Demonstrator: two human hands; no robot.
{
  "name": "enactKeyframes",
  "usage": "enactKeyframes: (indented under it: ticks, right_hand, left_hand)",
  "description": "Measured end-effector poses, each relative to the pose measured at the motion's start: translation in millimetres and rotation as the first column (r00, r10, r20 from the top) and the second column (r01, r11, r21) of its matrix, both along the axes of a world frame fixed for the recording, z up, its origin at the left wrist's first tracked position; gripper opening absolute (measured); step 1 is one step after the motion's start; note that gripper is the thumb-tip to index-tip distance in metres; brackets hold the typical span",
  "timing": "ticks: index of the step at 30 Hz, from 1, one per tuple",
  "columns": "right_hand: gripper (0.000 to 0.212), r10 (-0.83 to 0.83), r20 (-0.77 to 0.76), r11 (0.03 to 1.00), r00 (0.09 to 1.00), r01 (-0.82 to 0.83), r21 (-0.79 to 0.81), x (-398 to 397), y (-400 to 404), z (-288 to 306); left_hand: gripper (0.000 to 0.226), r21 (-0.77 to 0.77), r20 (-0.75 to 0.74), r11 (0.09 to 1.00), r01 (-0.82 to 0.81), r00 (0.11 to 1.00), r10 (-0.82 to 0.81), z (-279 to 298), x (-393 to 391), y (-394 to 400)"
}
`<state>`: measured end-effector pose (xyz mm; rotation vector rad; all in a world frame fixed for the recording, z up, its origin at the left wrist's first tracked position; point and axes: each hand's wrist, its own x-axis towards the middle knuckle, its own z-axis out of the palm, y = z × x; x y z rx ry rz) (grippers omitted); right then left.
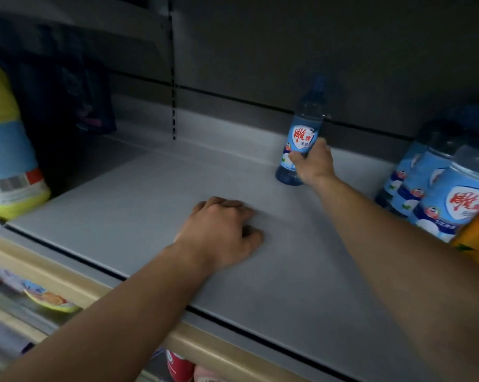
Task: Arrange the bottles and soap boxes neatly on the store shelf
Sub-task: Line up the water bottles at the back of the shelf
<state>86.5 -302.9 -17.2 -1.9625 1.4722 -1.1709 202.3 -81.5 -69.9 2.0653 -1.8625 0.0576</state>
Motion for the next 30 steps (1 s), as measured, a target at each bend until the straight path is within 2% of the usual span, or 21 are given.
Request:
enactKeyframes:
  ticks: [4, 9, 11, 17, 22, 25, 27, 30]
  right_hand:
    - [0.052, -0.068, 0.017, 0.998, 0.998, 0.068, 0.003, 7, -6, -1]
    - [0.050, -0.076, 0.016, 0.997, 0.997, 0.076, -0.012, 5, -4, -4]
    - [0.051, -0.066, -0.007, 0.998, 0.998, 0.066, -0.003, 3, -3, -1]
    - [0.060, 0.011, -0.067, 0.995, 0.998, -0.005, 0.095, -12, 13, 1]
    - [0.047, 0.065, -0.156, 0.995, 0.986, -0.075, -0.062, -54, 60, 18]
    - [0.046, 0.052, -0.252, 0.981, 0.966, -0.096, -0.166, -90, 92, 41]
    - [0.045, 0.014, -0.326, 0.958, 0.945, -0.106, -0.265, -117, 112, 58]
    - [0.044, -0.142, -0.437, 0.871, 0.888, -0.098, -0.481, -152, 133, 85]
  left_hand:
    - [0.059, -0.011, -0.018, 1.000, 0.000, 1.000, 0.000, -2, 1, 1]
    - [0.058, -0.027, -0.038, 1.000, -0.007, 0.999, 0.006, -2, 1, 0]
    - [0.064, -0.033, -0.039, 0.999, -0.008, 0.999, 0.007, -3, 1, 0]
    - [0.061, -0.037, -0.059, 0.999, -0.016, 0.998, 0.014, -2, 1, 0]
    - [0.061, 0.005, -0.025, 1.000, -0.015, 1.000, 0.015, 2, -2, 5]
    - [0.062, 0.014, 0.011, 1.000, -0.014, 1.000, 0.014, 8, -7, 11]
    - [0.061, 0.031, 0.021, 0.999, -0.008, 1.000, 0.008, 13, -14, 13]
    - [0.062, 0.067, -0.081, 0.997, 0.040, 0.996, -0.034, 20, -33, 16]
